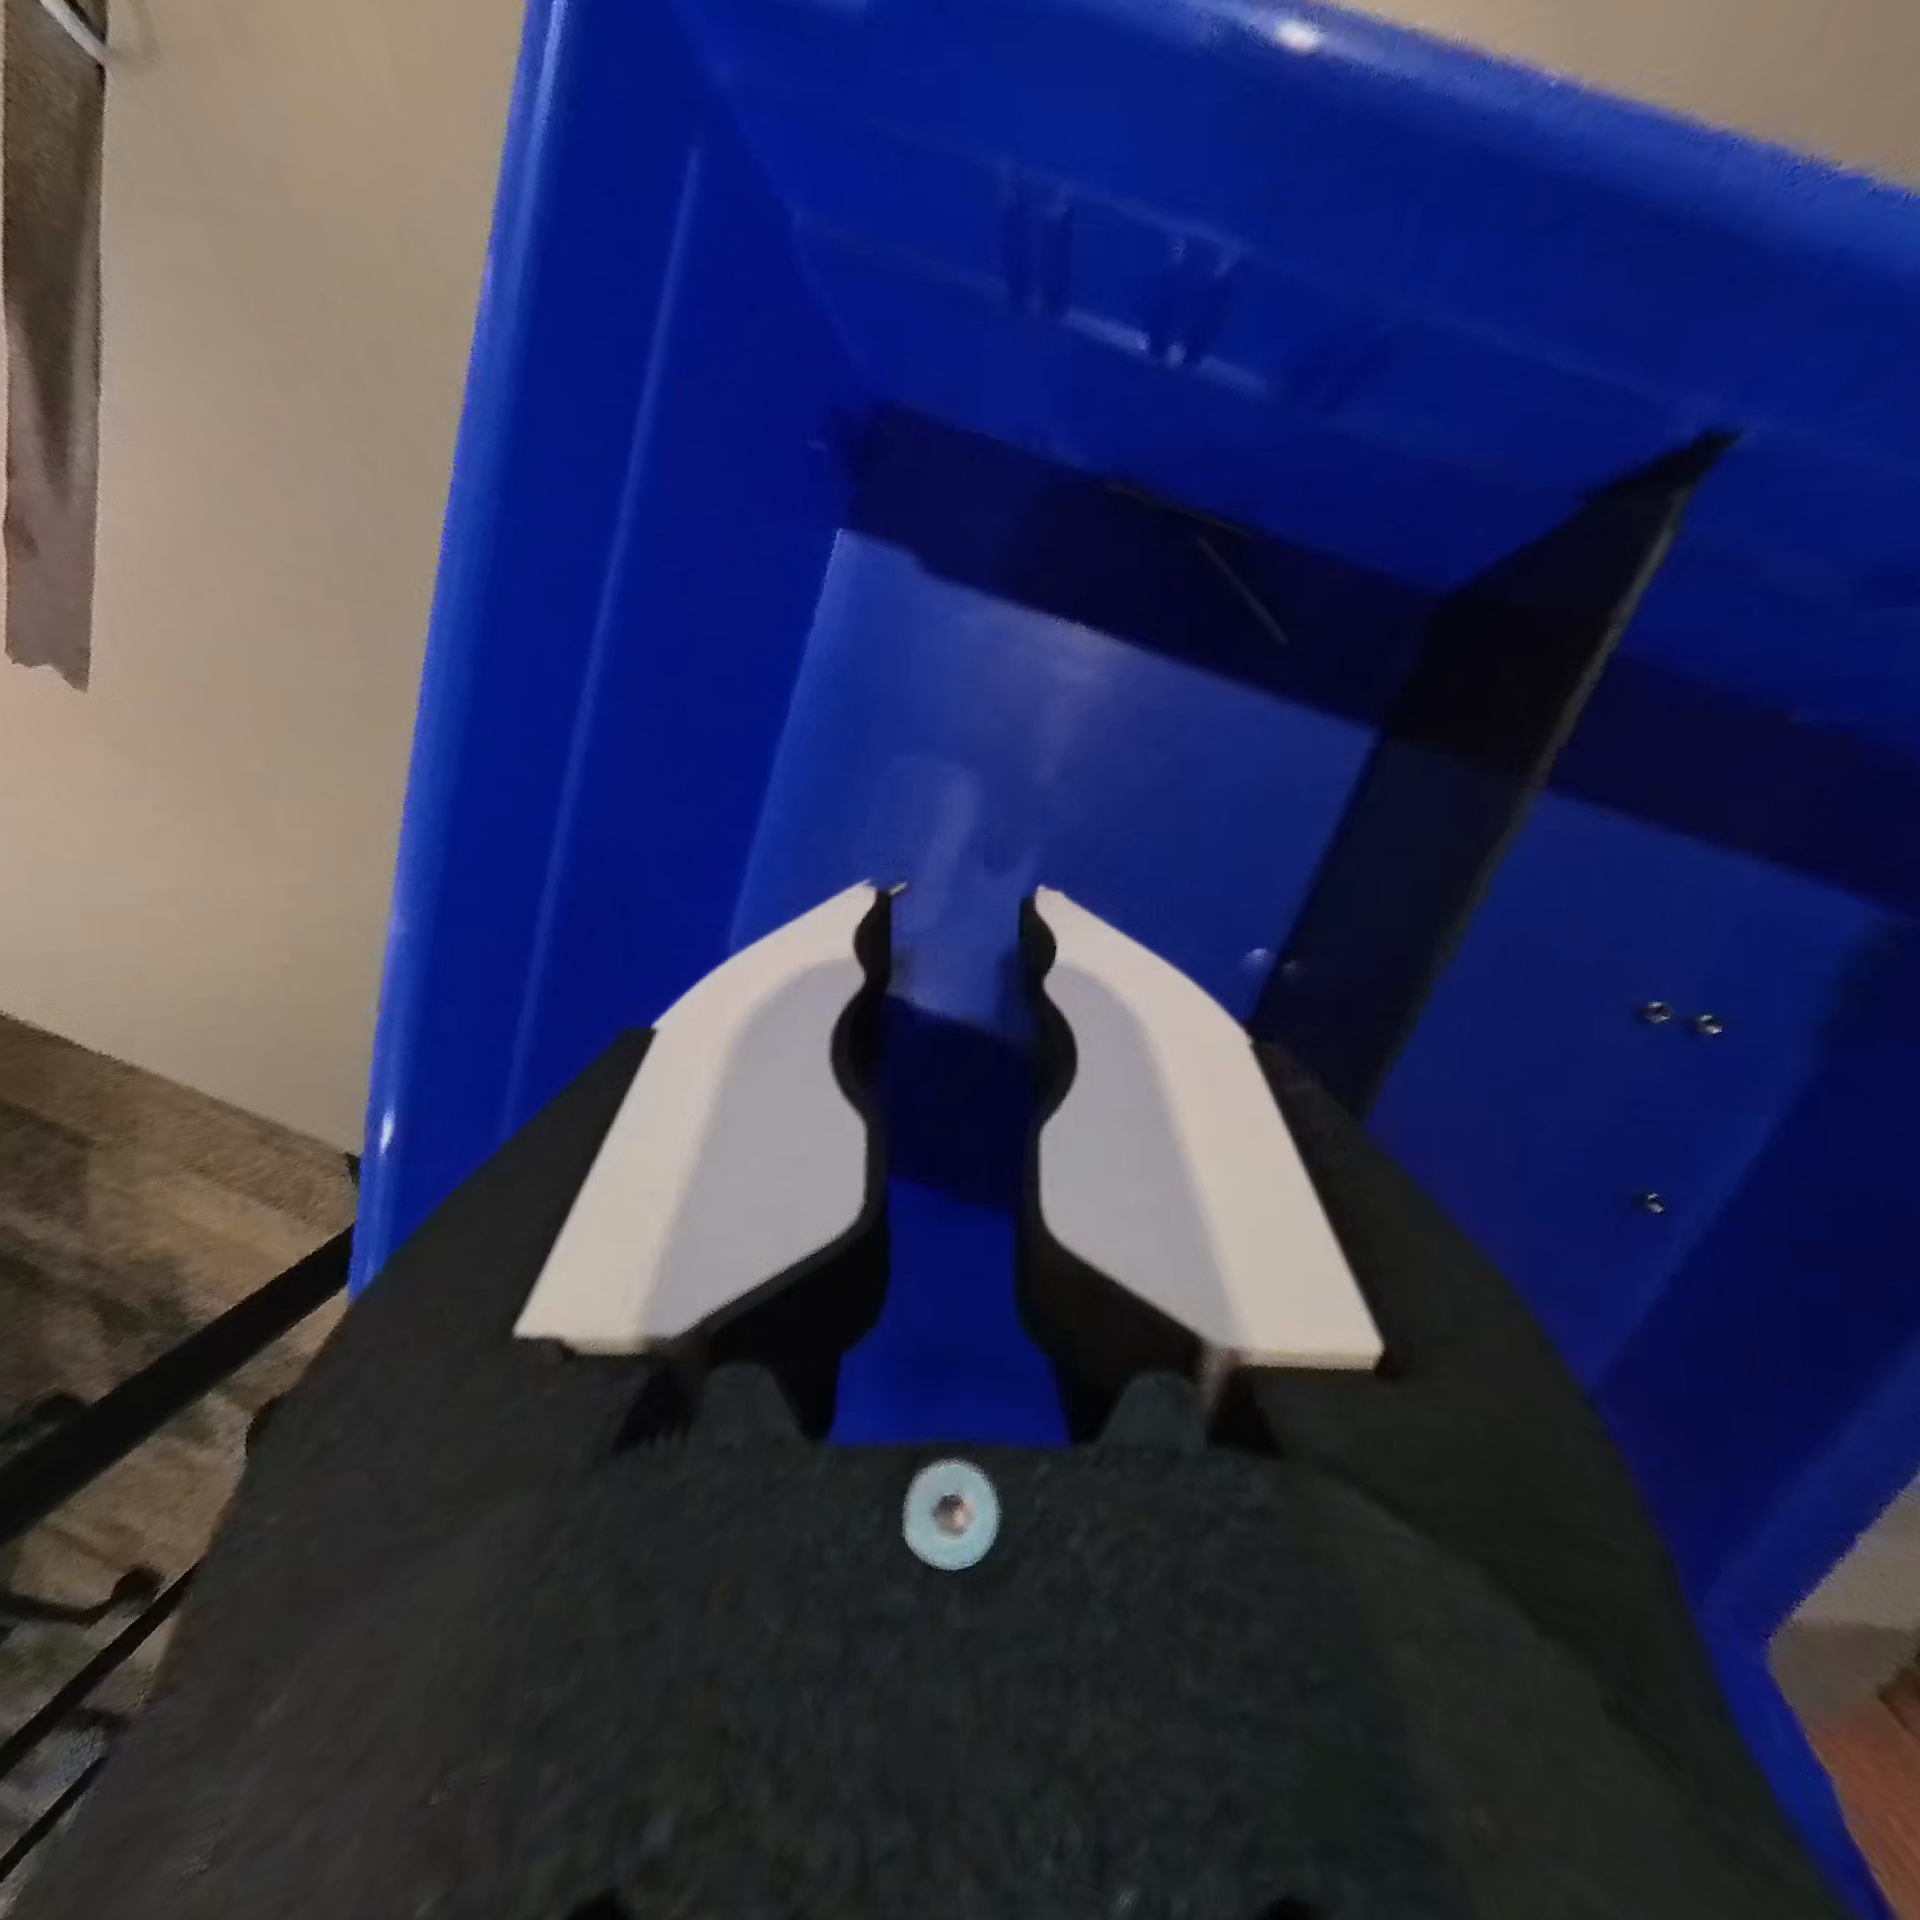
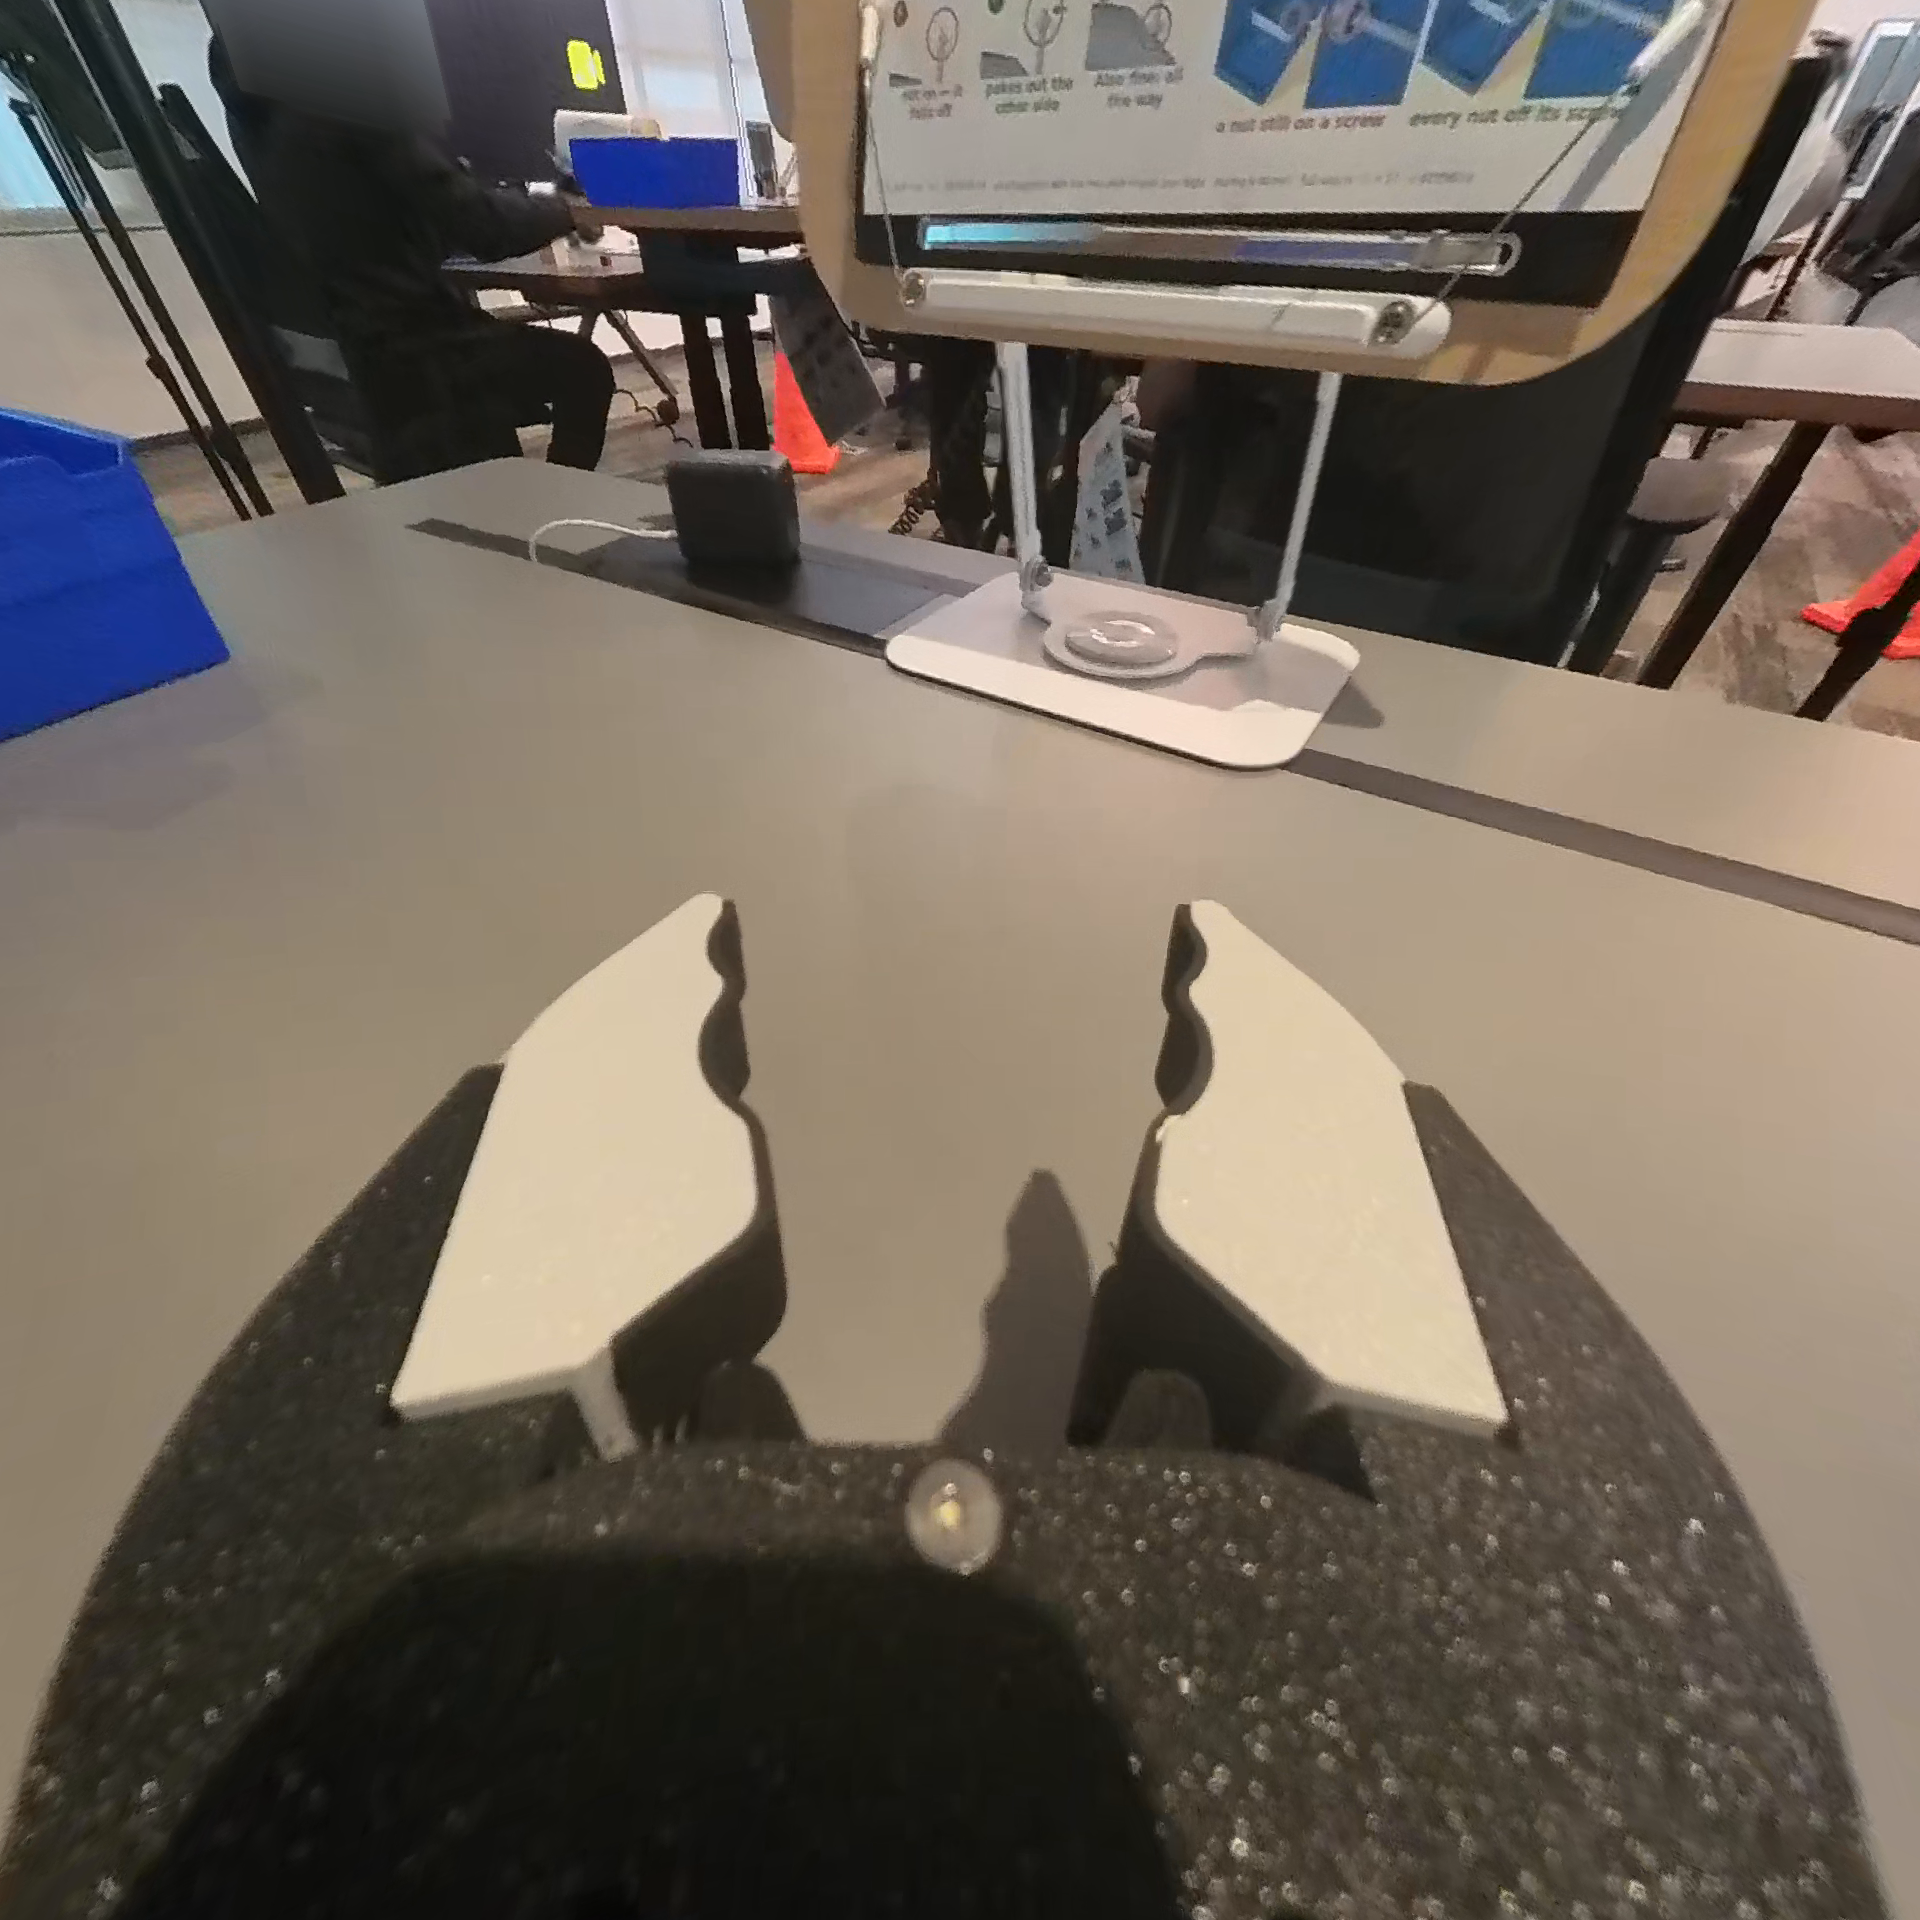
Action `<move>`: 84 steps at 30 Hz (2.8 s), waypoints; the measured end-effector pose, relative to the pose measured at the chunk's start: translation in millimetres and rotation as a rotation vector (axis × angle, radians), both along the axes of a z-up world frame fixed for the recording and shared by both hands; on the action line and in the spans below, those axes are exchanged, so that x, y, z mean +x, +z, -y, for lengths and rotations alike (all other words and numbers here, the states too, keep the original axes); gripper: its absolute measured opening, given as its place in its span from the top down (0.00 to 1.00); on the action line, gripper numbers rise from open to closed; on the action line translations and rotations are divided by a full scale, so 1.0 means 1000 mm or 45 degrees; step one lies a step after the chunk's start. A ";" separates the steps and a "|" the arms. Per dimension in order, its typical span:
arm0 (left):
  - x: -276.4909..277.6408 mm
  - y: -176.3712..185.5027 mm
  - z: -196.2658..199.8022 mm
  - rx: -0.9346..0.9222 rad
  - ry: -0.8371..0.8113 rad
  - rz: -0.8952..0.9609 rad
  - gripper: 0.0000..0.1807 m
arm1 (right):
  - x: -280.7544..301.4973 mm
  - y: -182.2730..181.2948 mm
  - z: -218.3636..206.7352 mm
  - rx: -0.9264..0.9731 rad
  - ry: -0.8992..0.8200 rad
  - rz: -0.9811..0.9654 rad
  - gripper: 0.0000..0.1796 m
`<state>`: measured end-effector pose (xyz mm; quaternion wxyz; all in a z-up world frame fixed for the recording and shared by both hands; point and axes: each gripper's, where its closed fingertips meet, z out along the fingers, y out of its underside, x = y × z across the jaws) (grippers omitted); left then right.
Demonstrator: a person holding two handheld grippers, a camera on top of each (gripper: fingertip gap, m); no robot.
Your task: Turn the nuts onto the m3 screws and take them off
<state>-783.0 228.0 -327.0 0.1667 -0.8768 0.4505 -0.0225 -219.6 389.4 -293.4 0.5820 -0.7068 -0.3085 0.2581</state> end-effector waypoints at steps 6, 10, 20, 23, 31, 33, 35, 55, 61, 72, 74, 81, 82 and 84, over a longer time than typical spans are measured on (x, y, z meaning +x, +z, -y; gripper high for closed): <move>-0.011 -0.004 0.000 -0.027 0.039 -0.052 0.88 | -0.011 -0.008 -0.003 -0.026 0.021 0.018 0.57; -0.012 -0.004 0.004 -0.021 0.024 -0.050 0.89 | -0.015 -0.008 -0.007 -0.033 0.033 0.003 0.57; -0.002 -0.007 0.014 -0.125 -0.039 0.018 0.90 | -0.030 -0.015 -0.007 -0.049 0.073 0.021 0.57; 0.002 -0.010 0.016 -0.145 -0.067 0.016 0.90 | -0.033 -0.015 -0.008 -0.061 0.075 0.027 0.57; 0.007 -0.020 0.019 -0.218 -0.129 0.008 0.90 | -0.054 -0.014 -0.012 -0.093 0.110 0.059 0.57; 0.008 -0.023 0.017 -0.223 -0.138 0.006 0.90 | -0.060 -0.014 -0.012 -0.099 0.121 0.078 0.57; 0.010 -0.024 0.015 -0.226 -0.158 0.008 0.90 | -0.065 -0.013 -0.013 -0.098 0.128 0.095 0.57; -0.032 -0.021 0.001 -0.192 -0.004 -0.242 0.91 | -0.071 -0.002 -0.006 -0.074 0.172 0.079 0.57; -0.026 -0.028 -0.004 -0.238 -0.182 -0.305 0.91 | -0.064 0.000 -0.003 -0.070 0.163 0.056 0.57; -0.033 -0.048 -0.016 -0.249 -0.272 -0.438 0.92 | -0.054 0.003 0.000 -0.065 0.151 0.039 0.57; -0.034 -0.053 -0.016 -0.261 -0.285 -0.457 0.92 | -0.054 0.003 0.000 -0.067 0.150 0.040 0.57; -0.037 -0.060 -0.010 -0.349 -0.292 -0.478 0.96 | -0.050 0.006 0.004 -0.068 0.150 0.013 0.57; -0.037 -0.060 -0.009 -0.362 -0.288 -0.474 0.97 | -0.050 0.007 0.004 -0.068 0.150 0.010 0.57; -0.037 -0.060 -0.008 -0.383 -0.280 -0.468 0.99 | -0.048 0.007 0.006 -0.062 0.147 0.009 0.57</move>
